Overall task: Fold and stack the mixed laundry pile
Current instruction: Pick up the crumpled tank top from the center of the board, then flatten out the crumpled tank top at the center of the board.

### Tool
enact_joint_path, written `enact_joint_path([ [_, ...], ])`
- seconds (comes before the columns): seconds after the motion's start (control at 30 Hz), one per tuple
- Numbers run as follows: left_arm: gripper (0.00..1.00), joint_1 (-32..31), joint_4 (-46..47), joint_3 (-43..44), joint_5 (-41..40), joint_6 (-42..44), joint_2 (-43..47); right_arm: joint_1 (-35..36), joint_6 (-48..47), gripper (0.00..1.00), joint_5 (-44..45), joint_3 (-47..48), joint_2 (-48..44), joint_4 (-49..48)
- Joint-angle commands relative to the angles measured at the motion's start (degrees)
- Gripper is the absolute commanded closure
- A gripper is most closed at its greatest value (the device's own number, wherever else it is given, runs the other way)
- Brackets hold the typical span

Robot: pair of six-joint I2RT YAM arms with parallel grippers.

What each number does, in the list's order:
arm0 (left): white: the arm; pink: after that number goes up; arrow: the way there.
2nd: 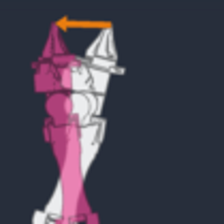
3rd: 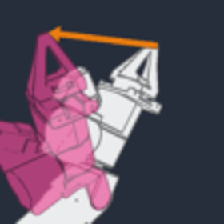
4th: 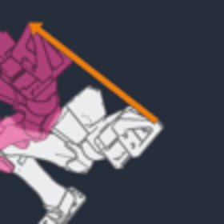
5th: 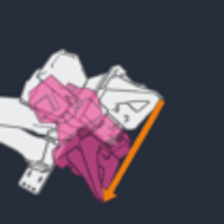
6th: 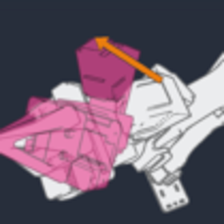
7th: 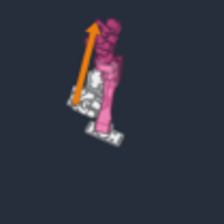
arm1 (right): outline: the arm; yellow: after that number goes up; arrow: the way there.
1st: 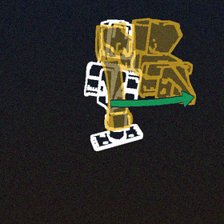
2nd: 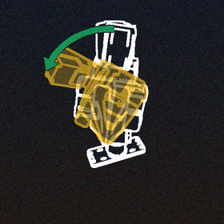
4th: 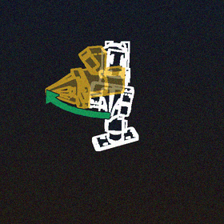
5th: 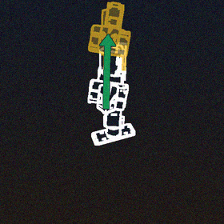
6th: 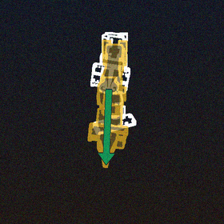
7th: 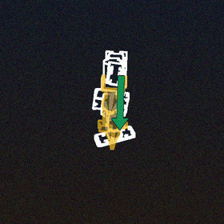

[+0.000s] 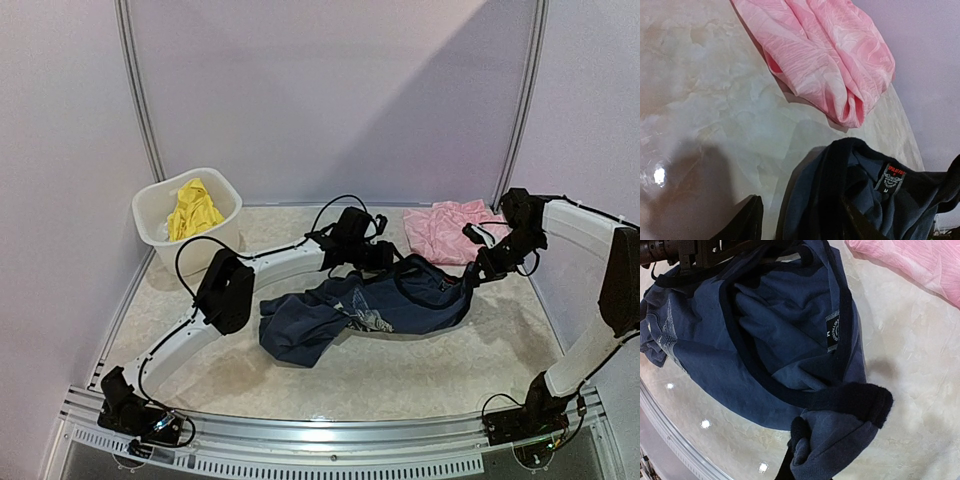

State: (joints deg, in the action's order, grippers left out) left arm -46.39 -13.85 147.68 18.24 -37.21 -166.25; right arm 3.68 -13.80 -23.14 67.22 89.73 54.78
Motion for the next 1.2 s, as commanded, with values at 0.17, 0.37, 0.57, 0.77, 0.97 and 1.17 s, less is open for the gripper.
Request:
enact_joint_path([
  [0.17, 0.58, -0.5, 1.1, 3.6, 3.8, -2.9, -5.4, -0.3, 0.2, 0.99, -0.7, -0.4, -1.1, -0.8],
  [0.37, 0.80, -0.4, 4.0, 2.6, 7.0, -4.9, -5.2, -0.3, 0.4, 0.99, -0.6, 0.1, -0.8, -0.8],
  [0.57, 1.00, 1.9, 10.9, -2.7, 8.0, -8.6, -0.4, -0.3, -0.2, 1.00, 0.1, 1.3, -0.5, -0.5],
  [0.77, 1.00, 5.9, 19.7, -16.6, 7.4, -6.6, 17.3, -0.3, -1.5, 1.00, 5.4, 8.1, 0.3, -1.7],
  [0.97, 1.00, 9.7, 20.7, -28.9, 4.4, -1.3, 36.0, -0.4, -1.2, 1.00, 7.5, 26.5, 5.0, 0.8],
  [1.17, 1.00, 11.9, 17.7, -35.7, -0.9, 5.6, 52.7, -0.1, 1.4, 1.00, 4.2, 47.5, 11.1, 4.8],
])
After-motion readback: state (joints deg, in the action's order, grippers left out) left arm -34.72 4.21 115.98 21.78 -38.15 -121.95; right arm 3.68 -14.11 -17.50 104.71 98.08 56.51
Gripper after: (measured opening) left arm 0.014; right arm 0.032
